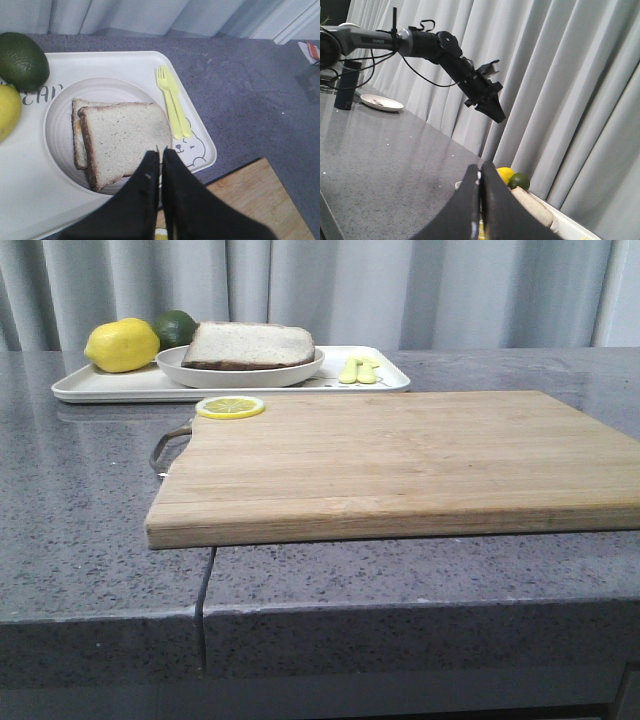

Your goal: Place bread and move sandwich to tray

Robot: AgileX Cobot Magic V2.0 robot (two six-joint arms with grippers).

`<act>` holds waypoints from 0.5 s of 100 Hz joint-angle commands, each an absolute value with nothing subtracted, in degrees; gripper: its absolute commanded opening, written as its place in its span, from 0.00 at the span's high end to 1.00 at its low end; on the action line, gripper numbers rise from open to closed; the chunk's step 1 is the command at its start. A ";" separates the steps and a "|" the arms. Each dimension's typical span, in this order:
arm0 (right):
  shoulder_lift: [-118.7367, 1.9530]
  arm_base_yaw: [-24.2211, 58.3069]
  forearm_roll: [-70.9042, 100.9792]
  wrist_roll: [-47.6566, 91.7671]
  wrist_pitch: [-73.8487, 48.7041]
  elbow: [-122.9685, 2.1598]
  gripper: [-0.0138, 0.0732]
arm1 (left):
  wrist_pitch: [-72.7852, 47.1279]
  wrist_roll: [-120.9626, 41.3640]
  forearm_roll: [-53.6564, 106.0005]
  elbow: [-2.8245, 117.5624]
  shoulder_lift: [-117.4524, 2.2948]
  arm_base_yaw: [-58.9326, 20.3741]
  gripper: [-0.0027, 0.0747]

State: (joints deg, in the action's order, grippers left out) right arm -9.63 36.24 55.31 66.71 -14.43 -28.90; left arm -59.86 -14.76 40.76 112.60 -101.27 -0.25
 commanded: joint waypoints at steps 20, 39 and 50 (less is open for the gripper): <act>-2.00 35.99 56.10 67.30 -8.19 -20.67 0.91 | -57.13 -20.59 43.26 99.68 -84.67 -0.10 0.99; 1.72 35.99 56.42 67.24 -6.02 -16.93 0.91 | -51.44 -24.39 43.26 84.15 -72.57 -0.10 0.99; 1.70 35.99 56.54 67.24 -5.07 -16.35 0.91 | -48.15 -25.09 43.26 74.28 -65.39 -0.10 0.99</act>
State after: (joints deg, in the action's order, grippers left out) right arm 0.71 36.24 55.42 66.71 -9.23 -15.47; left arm -53.68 -24.03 40.76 79.56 -72.14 -0.25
